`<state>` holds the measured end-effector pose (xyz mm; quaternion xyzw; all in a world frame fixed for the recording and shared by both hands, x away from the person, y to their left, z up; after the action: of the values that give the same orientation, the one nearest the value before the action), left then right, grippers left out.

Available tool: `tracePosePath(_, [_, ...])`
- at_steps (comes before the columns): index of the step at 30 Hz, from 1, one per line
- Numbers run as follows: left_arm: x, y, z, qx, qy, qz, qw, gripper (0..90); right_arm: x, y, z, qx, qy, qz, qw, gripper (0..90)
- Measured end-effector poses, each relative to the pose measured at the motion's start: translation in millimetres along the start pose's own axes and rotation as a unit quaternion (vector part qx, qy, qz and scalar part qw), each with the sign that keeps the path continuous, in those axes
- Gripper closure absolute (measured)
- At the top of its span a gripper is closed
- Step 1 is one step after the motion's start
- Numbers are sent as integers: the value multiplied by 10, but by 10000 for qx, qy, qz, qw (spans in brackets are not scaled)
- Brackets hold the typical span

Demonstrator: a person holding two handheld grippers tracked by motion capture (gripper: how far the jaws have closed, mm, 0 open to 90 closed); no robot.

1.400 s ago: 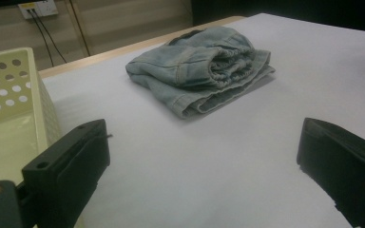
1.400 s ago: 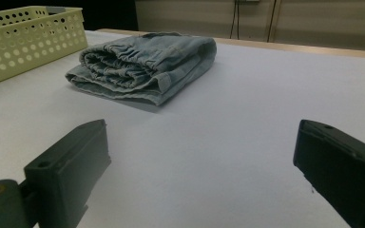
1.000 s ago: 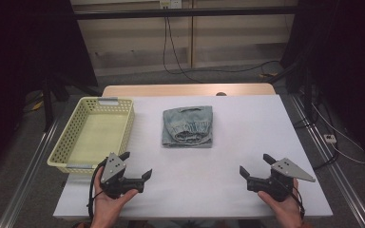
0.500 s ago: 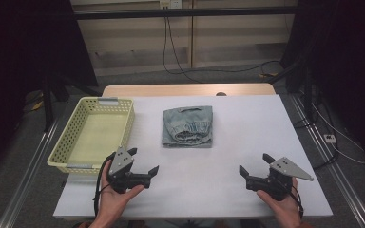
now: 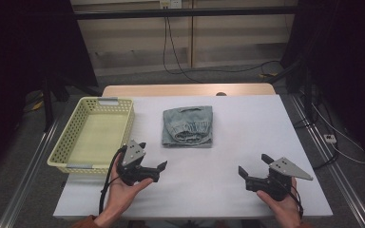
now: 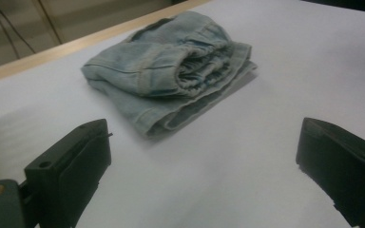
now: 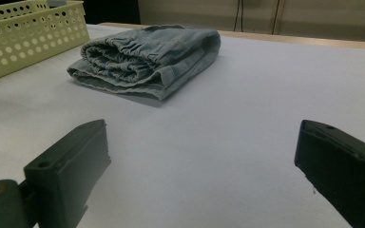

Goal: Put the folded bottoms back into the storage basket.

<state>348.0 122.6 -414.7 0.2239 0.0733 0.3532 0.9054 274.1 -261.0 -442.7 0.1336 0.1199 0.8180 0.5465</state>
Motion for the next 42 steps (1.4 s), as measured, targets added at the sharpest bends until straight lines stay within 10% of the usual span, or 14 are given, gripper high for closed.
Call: tracePosePath(42, [413,-656,516,112,677,-180,9975,95,-3,-17,-11,86,59,1,9999,50])
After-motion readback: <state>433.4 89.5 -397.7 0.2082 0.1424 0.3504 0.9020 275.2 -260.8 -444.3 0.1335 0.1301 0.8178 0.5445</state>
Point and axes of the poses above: each handheld gripper's, and its own axes: y roughly backward along the jaws, z roughly out of its top, x roughly to its left, the point moved 2 cm from there along -y, roughly forward along the jaws, and after that the axes turned 1 degree about -x, right-handed, at the moved point
